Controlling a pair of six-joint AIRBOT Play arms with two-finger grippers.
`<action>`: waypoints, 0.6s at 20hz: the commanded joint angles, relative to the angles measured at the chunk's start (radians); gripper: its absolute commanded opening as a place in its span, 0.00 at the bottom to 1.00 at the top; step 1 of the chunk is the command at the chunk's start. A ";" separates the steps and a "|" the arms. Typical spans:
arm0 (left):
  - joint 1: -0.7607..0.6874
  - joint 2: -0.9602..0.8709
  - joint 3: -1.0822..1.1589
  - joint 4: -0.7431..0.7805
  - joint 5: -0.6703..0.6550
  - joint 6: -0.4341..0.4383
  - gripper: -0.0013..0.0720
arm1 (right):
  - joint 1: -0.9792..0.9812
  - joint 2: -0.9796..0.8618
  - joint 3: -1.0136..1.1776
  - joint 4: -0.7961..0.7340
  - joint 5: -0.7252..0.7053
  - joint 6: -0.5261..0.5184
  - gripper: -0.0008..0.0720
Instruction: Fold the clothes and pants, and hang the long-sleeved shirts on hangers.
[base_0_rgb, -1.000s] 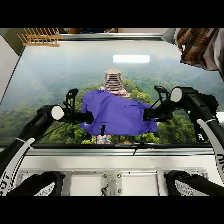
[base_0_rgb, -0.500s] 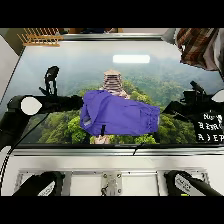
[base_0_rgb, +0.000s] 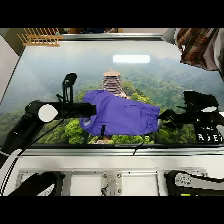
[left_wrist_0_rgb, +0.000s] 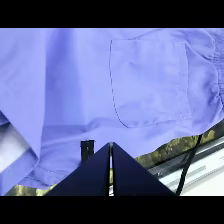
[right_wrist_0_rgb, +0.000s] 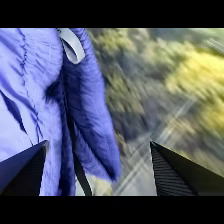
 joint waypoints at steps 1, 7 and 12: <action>-0.037 -0.037 0.000 -0.001 0.015 -0.032 0.03 | 0.063 -0.075 -0.007 0.072 -0.016 -0.061 0.98; -0.037 -0.040 0.002 -0.002 0.017 -0.031 0.03 | 0.217 -0.089 -0.007 0.175 -0.095 -0.075 0.98; -0.037 -0.040 0.002 -0.001 0.015 -0.031 0.03 | 0.286 -0.088 -0.006 0.272 -0.117 -0.177 0.05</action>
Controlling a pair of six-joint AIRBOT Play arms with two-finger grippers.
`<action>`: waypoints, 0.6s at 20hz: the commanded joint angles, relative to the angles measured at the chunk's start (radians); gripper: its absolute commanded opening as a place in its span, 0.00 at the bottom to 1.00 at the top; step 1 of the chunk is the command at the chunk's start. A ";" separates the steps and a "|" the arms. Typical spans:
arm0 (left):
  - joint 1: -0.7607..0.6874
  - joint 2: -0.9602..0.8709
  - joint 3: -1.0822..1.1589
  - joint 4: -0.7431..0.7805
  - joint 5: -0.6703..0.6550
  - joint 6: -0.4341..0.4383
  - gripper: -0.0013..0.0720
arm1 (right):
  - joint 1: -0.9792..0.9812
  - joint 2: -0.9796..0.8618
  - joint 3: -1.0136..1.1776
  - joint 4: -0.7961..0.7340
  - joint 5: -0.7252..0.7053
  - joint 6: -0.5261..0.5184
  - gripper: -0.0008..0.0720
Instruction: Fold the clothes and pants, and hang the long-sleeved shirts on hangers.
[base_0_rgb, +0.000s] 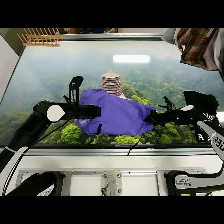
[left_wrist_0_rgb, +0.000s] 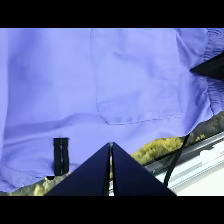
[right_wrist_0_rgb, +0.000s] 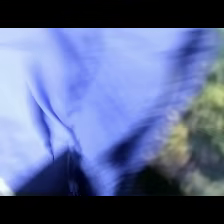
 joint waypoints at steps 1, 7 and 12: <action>-0.001 0.000 0.001 0.001 0.000 -0.001 0.03 | 0.039 0.005 0.007 0.133 0.013 -0.092 0.03; -0.001 0.000 0.000 0.002 0.001 -0.001 0.03 | -0.093 0.072 0.296 0.113 0.037 0.003 0.03; -0.001 -0.001 0.000 0.002 0.002 -0.001 0.03 | -0.361 0.074 0.624 0.113 -0.090 0.159 0.03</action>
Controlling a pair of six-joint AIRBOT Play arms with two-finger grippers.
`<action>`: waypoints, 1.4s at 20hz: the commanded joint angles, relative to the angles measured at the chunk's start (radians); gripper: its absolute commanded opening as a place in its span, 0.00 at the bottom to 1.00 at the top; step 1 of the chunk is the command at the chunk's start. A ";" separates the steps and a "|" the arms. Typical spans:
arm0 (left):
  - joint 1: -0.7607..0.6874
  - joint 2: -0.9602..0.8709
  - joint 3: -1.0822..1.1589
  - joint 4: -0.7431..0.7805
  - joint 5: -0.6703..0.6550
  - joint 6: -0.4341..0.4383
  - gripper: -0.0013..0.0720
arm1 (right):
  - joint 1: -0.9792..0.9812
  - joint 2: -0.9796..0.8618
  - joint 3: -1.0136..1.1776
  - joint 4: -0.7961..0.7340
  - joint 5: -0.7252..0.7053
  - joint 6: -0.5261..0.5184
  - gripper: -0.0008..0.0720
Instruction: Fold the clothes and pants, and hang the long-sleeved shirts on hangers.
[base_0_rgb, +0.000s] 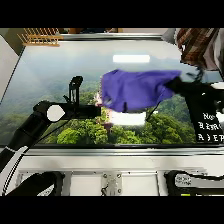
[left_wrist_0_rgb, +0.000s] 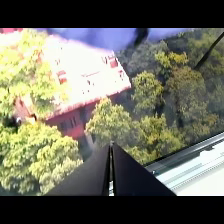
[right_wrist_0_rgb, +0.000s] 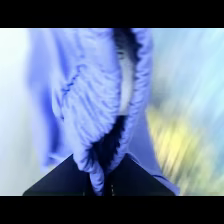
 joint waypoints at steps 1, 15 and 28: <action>0.000 -0.001 0.000 0.000 0.001 0.002 0.03 | -0.180 0.005 0.188 -0.002 -0.095 0.111 0.03; 0.000 -0.001 0.000 0.002 0.001 0.002 0.03 | -0.419 0.218 0.227 -0.904 0.214 0.626 0.03; 0.000 -0.001 0.000 0.002 -0.002 0.003 0.03 | -0.420 0.445 -0.104 -1.079 0.378 0.732 0.03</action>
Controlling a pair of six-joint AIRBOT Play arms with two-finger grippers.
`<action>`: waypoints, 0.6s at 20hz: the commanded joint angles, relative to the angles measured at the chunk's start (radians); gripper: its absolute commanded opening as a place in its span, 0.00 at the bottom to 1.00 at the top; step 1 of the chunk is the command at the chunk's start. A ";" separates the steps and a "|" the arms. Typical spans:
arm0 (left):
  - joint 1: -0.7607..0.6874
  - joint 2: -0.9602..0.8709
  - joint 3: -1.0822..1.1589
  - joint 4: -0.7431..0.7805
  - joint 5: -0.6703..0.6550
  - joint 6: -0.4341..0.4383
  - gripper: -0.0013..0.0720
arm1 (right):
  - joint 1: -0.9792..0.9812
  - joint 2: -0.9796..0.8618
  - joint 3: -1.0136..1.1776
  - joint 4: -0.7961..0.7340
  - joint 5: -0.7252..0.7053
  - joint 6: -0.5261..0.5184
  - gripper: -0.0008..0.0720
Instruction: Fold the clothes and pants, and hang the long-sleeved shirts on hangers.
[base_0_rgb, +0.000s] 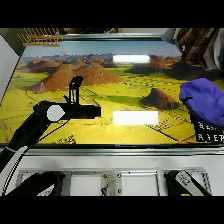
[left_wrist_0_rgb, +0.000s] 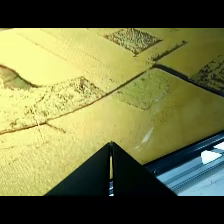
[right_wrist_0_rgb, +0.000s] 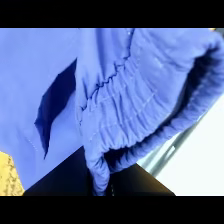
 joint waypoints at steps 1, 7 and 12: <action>0.000 -0.001 0.000 0.000 -0.001 0.000 0.03 | 0.000 0.046 -0.101 -0.026 0.029 0.029 0.05; 0.000 -0.001 0.000 0.001 -0.002 0.000 0.03 | 0.000 0.053 -0.112 -0.022 0.059 0.023 0.91; 0.000 -0.002 0.000 0.008 -0.001 0.000 0.03 | 0.069 0.158 -0.041 0.267 -0.140 -0.171 0.90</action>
